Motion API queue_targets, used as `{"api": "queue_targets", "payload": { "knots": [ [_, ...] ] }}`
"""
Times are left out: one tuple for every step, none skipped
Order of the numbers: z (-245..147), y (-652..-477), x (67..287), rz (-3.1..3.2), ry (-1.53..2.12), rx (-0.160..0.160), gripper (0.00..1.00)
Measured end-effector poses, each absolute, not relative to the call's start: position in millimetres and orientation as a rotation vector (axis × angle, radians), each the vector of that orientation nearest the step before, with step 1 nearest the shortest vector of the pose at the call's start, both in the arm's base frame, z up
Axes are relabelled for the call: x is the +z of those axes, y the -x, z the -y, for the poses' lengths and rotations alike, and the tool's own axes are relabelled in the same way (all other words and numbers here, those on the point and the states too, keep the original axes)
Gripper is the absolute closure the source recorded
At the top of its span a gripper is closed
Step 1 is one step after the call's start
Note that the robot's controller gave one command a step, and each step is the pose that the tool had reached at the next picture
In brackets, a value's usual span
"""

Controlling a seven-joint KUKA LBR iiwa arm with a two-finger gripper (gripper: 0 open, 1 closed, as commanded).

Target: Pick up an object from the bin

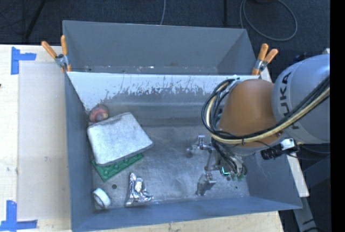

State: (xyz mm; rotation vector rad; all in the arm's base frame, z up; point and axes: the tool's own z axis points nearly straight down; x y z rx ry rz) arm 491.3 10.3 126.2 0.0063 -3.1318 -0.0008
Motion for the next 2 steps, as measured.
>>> {"api": "queue_targets", "payload": {
  "knots": [
    [-99,-582.3,72,3.116,-0.373,0.001,0.0],
    [-183,-597.1,72,3.113,-0.459,0.0,0.0]
  ]
}}
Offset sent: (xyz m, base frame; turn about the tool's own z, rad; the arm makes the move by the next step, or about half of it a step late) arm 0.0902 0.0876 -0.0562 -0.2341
